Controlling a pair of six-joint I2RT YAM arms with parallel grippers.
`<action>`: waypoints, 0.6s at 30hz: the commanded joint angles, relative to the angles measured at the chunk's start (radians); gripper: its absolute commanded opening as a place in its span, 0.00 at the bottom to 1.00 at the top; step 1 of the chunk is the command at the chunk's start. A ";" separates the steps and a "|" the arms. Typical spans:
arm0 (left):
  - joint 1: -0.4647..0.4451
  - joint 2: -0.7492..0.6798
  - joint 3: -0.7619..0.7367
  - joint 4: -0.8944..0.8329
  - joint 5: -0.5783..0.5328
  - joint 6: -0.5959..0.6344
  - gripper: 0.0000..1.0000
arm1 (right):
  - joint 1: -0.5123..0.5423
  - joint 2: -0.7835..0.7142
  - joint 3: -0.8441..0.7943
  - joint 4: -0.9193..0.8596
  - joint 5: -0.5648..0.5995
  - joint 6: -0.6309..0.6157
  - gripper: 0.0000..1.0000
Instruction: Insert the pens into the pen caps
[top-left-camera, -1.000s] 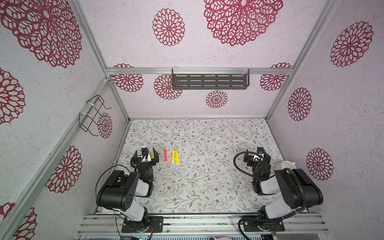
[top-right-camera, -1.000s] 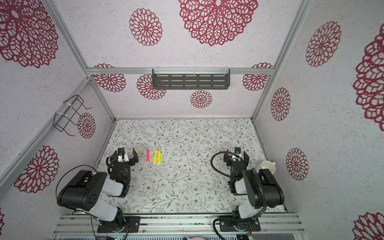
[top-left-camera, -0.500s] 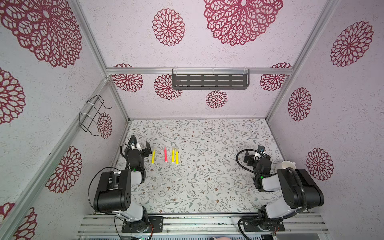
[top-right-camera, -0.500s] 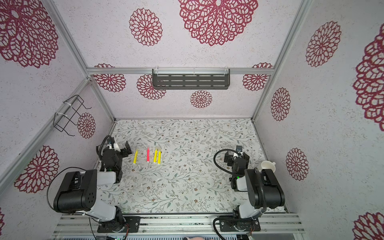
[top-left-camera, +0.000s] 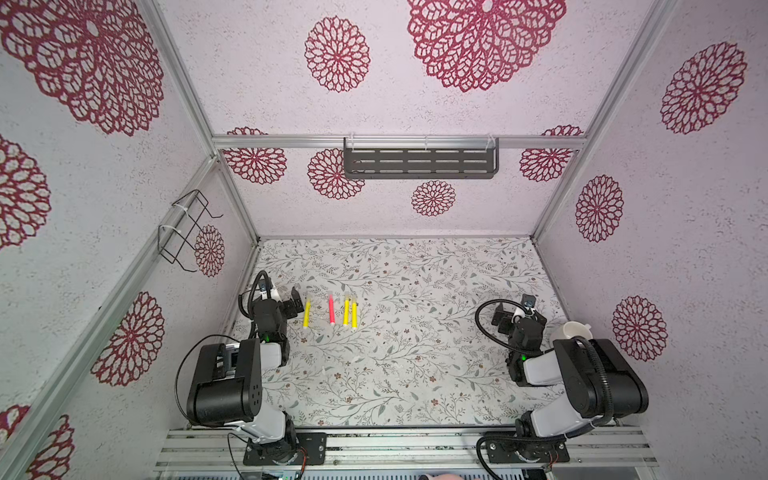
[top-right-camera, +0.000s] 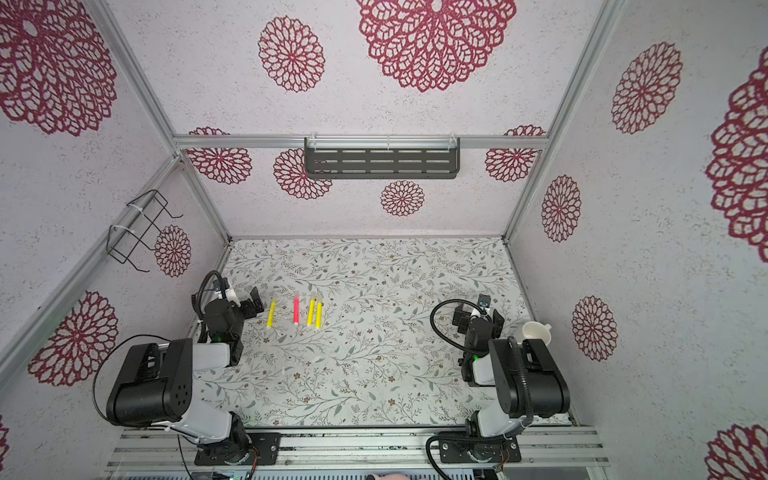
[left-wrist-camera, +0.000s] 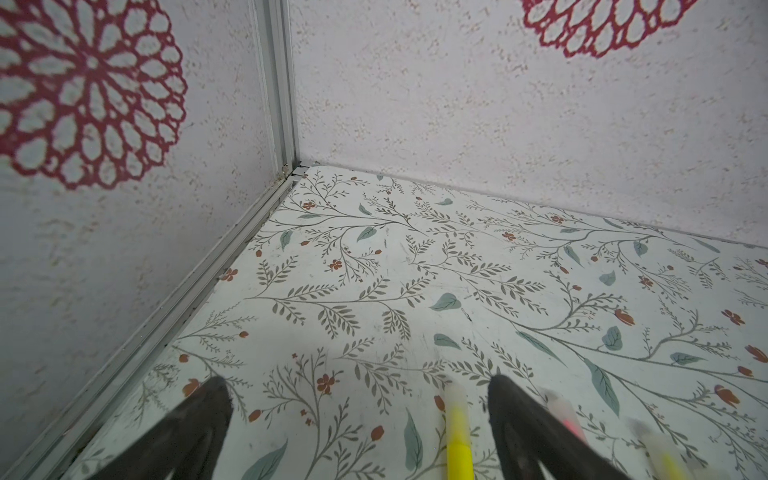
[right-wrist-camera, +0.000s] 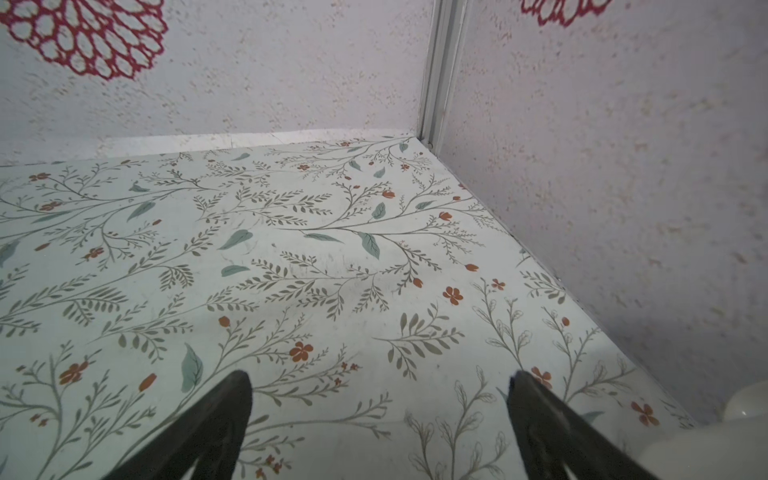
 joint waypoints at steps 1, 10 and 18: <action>-0.007 -0.007 0.003 -0.013 -0.021 -0.004 0.99 | 0.007 -0.015 0.016 0.025 0.038 -0.001 0.99; -0.021 -0.012 -0.004 -0.002 -0.043 0.008 0.99 | 0.007 -0.017 0.013 0.030 0.037 -0.001 0.99; -0.023 -0.011 -0.004 0.000 -0.045 0.009 0.99 | 0.007 -0.017 0.013 0.033 0.038 -0.001 0.99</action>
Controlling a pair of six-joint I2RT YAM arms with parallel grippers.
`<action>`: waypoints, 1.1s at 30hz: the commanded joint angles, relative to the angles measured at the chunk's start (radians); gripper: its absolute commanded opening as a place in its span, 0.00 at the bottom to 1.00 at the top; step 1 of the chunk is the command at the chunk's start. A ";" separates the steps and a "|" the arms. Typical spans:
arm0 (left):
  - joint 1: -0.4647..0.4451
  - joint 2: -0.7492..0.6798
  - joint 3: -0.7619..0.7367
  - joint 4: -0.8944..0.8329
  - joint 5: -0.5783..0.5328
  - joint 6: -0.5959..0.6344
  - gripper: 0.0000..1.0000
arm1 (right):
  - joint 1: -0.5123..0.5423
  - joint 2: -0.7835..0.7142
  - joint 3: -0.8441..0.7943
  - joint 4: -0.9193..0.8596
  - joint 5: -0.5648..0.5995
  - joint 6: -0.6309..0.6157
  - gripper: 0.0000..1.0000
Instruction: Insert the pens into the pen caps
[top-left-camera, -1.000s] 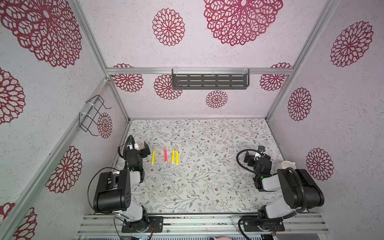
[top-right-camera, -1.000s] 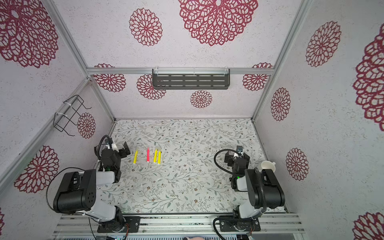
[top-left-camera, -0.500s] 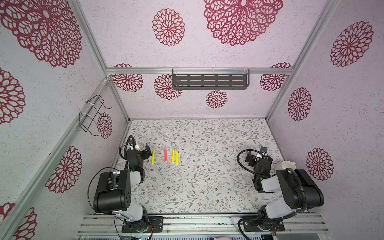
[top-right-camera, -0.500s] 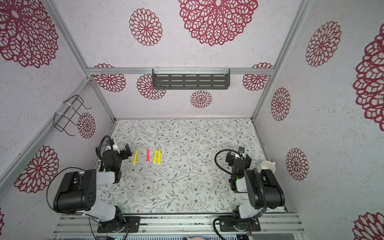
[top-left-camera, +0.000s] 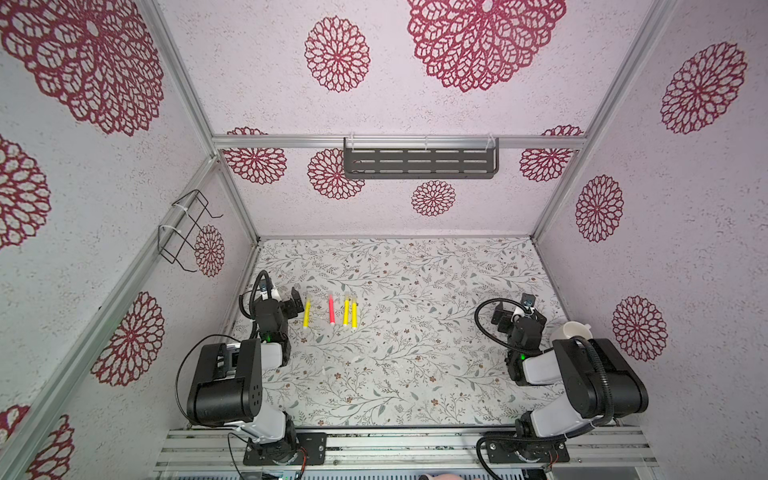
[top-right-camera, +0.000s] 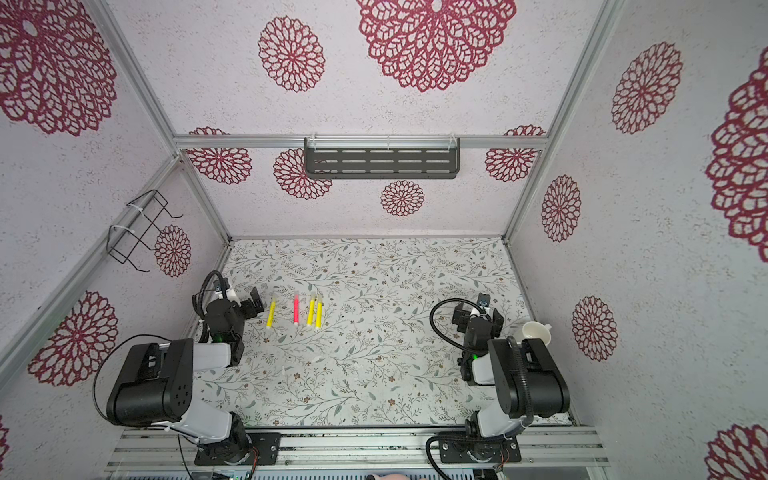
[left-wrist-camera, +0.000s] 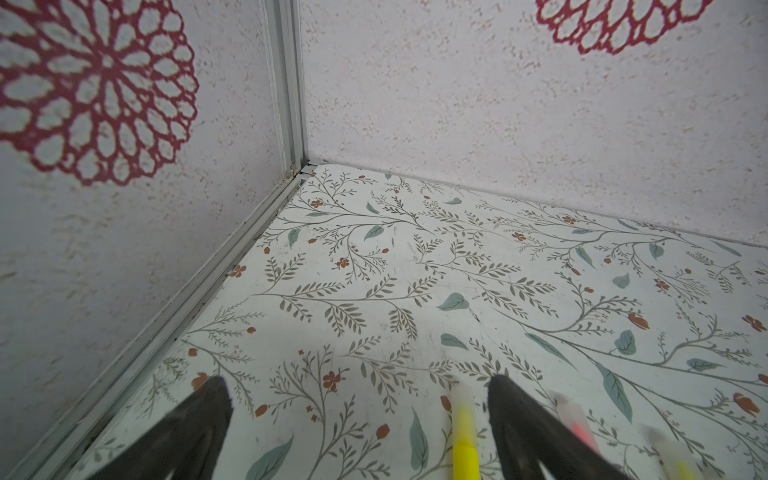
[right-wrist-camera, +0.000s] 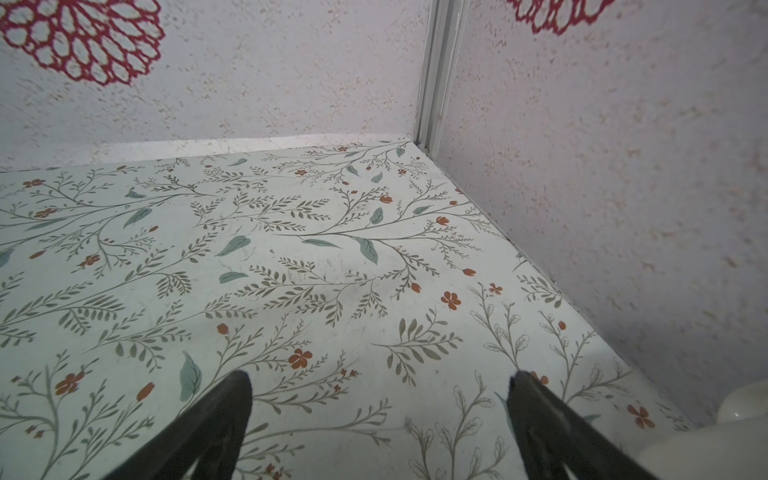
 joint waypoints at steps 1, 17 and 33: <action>-0.007 -0.011 -0.004 0.003 -0.005 0.010 0.99 | 0.003 -0.017 0.011 0.033 0.019 -0.001 0.99; 0.003 -0.012 -0.003 0.000 0.012 0.005 0.99 | 0.003 -0.017 0.012 0.029 0.018 0.001 0.99; -0.001 -0.012 -0.002 0.000 0.007 0.007 0.99 | 0.003 -0.017 0.011 0.030 0.018 0.001 0.99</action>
